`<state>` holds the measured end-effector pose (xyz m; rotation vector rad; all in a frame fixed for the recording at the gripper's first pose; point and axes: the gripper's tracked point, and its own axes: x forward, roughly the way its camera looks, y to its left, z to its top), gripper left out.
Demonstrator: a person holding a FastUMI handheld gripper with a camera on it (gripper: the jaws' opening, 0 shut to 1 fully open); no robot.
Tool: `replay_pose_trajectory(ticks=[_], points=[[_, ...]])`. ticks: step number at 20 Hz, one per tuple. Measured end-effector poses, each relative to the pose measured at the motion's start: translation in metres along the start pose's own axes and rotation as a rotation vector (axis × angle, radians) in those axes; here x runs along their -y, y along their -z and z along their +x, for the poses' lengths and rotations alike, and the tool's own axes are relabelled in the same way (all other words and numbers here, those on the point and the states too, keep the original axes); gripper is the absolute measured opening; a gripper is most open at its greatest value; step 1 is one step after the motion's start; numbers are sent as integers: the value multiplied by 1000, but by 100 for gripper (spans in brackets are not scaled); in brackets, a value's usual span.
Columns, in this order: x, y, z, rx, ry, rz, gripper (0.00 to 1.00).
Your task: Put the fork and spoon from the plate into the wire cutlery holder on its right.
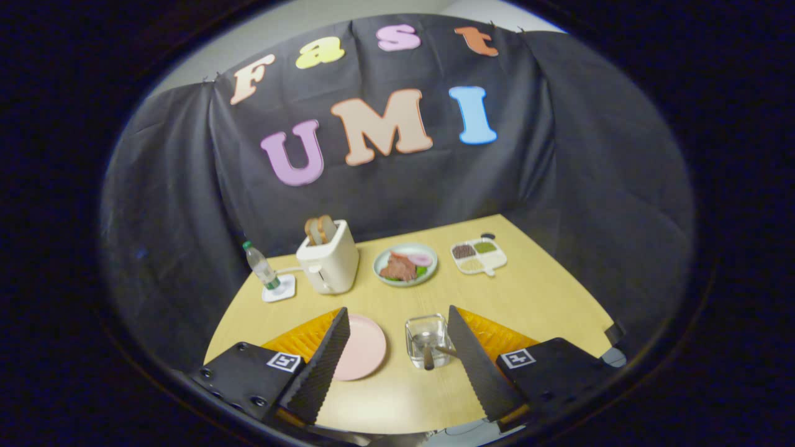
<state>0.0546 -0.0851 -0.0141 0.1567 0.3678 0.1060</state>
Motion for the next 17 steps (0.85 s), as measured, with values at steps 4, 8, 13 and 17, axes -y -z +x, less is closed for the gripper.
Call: replay_pose_trajectory(ticks=[4,8,13,17], points=[[-26,-62,-33,212,-7,-52,100],[-60,-89,-64,330,-52,-75,99],[-94,-71,-88,388,-48,-143,99],[-113,-46,-100,387,-50,-174,99]])
